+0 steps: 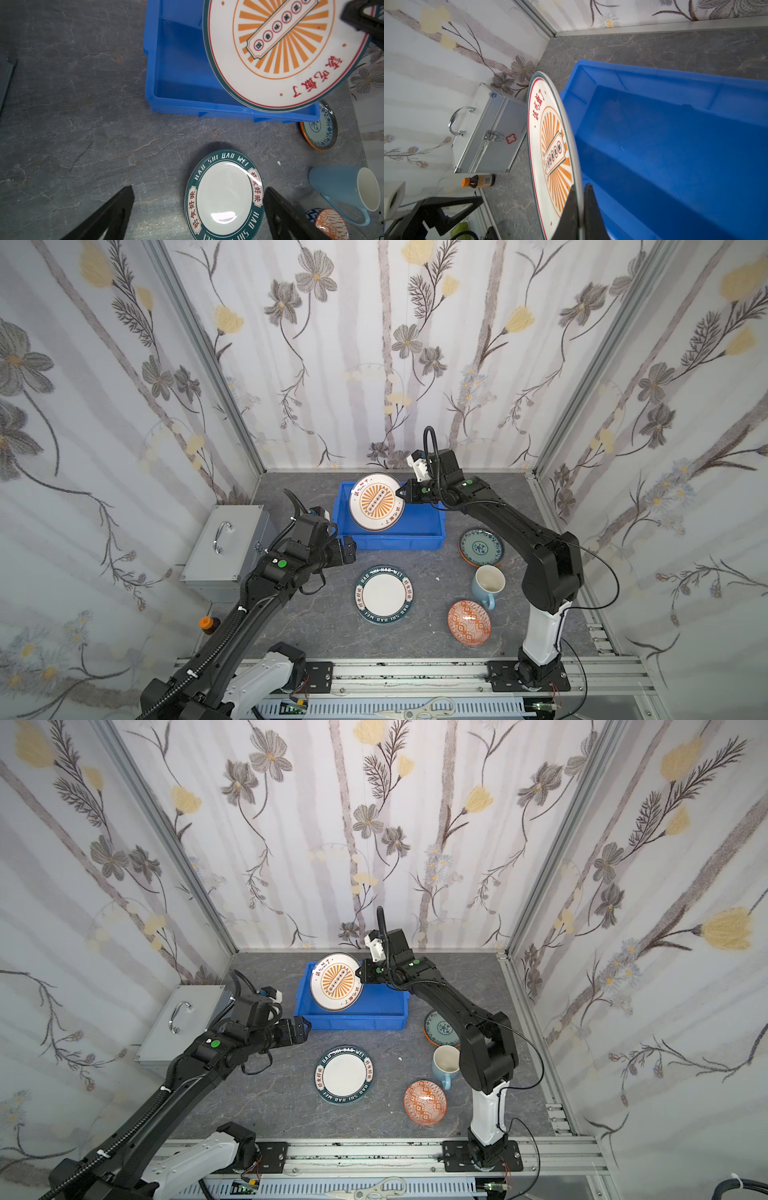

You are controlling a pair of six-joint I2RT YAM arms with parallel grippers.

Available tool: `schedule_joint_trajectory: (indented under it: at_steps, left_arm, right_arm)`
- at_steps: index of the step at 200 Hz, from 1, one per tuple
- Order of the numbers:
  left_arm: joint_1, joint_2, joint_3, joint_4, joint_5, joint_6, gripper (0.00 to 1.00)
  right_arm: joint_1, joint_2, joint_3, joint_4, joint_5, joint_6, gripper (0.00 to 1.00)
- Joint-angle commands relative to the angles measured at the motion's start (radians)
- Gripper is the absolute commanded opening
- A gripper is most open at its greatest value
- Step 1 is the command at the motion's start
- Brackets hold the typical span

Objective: Place the mixed dishes into the plastic bin
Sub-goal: 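Lift the sunburst plates with the right gripper while the left gripper releases, then lower the sunburst plates into the blue bin and open the right gripper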

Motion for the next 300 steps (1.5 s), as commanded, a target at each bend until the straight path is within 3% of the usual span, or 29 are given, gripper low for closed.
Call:
schedule_joint_trajectory:
  at_steps: [1,40,179,202,241,300]
  left_arm:
    - [0.015,0.004,0.008,0.020,0.022,0.019,1.00]
    - [0.042,-0.007,-0.008,0.017,0.029,0.020,1.00]
    - [0.059,0.027,0.009,0.016,0.066,0.035,1.00]
    - [0.059,0.035,0.015,0.010,0.074,0.038,1.00]
    - [0.059,0.048,0.016,0.010,0.082,0.041,1.00]
    - [0.059,0.050,-0.016,0.021,0.105,0.024,1.00]
  right_arm:
    - [-0.007,0.108,0.110,0.005,-0.043,0.009,0.05]
    - [-0.008,0.236,0.175,0.008,-0.056,0.023,0.05]
    - [0.006,0.442,0.247,0.087,-0.057,0.068,0.07]
    - [0.006,0.459,0.256,0.089,-0.059,0.073,0.12]
    - [0.003,0.463,0.255,0.069,-0.044,0.059,0.33]
    - [0.001,0.446,0.254,0.033,-0.026,0.038,0.45]
